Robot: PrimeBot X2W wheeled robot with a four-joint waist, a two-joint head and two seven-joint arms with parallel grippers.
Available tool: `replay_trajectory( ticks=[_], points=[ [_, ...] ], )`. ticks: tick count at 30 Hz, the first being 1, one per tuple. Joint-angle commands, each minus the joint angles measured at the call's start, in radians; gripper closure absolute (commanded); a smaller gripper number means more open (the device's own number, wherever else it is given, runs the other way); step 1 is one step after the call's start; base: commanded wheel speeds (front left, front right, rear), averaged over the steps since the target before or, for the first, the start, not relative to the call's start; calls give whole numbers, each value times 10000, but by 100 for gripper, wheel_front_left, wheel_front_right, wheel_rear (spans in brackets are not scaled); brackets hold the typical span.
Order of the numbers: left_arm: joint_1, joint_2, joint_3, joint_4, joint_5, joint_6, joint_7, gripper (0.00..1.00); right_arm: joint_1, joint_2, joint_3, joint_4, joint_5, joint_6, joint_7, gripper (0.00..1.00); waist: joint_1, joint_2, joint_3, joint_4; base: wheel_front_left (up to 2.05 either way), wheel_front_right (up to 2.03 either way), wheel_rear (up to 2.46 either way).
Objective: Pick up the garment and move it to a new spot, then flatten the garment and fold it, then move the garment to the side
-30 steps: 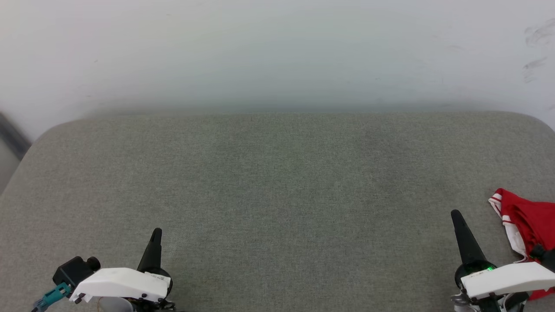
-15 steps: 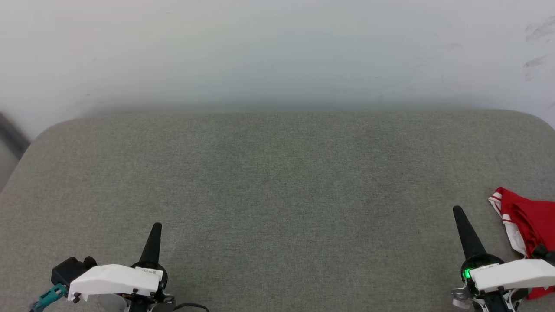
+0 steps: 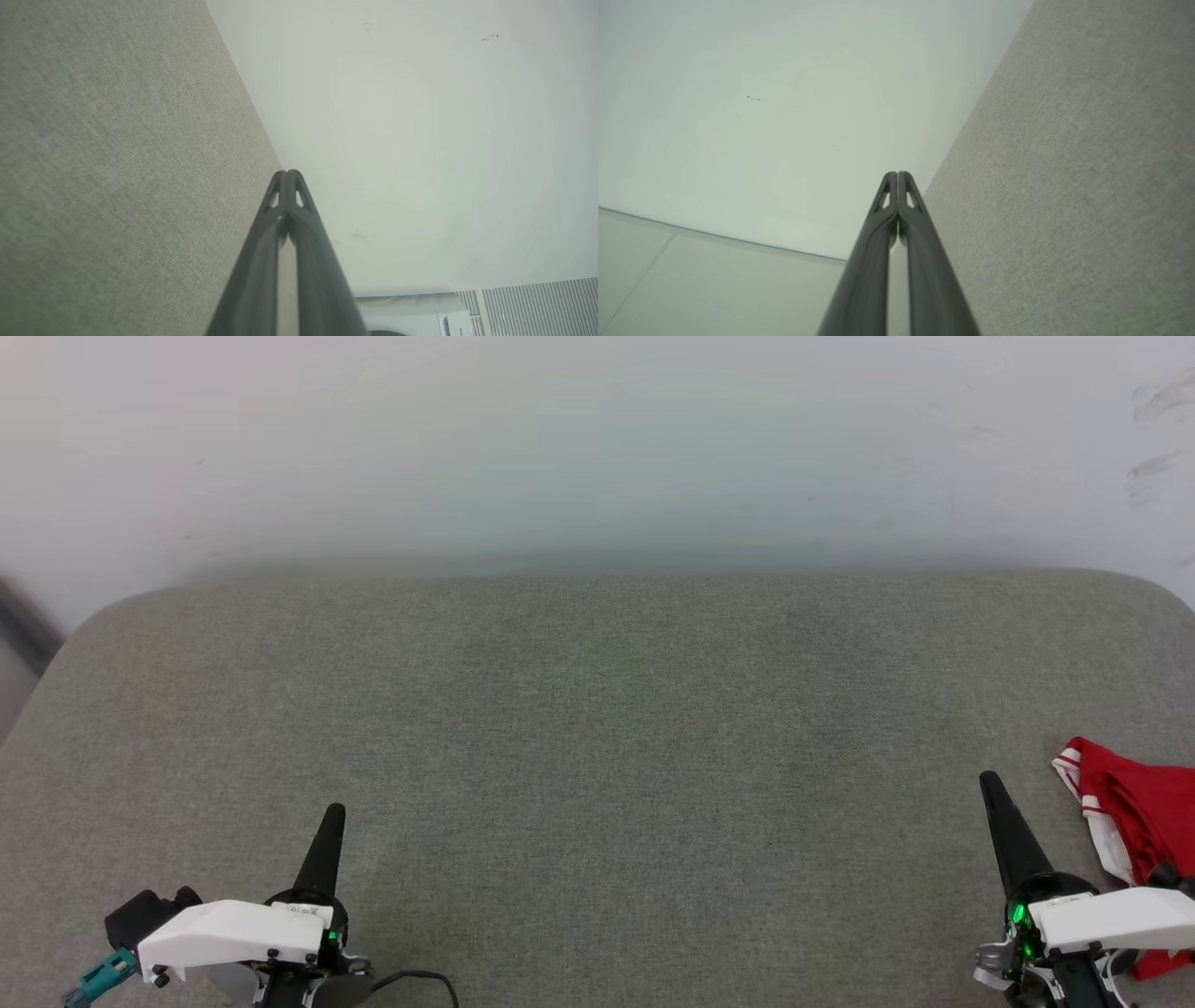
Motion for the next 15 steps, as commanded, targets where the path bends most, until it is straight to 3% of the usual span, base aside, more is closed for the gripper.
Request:
replay_trajectory(
  ticks=[1,15],
  points=[
    [-206,-43,103,-15,-183,-91,57,100,-220,-45,-29,-2,240,-1,31,100,-1,0,5,-1,0,0,0],
    [-303,-238,429,57,-1119,-353,364,100,-405,-18,-117,226,1418,-2,176,100,-1,0,53,-13,0,0,0]
  ],
)
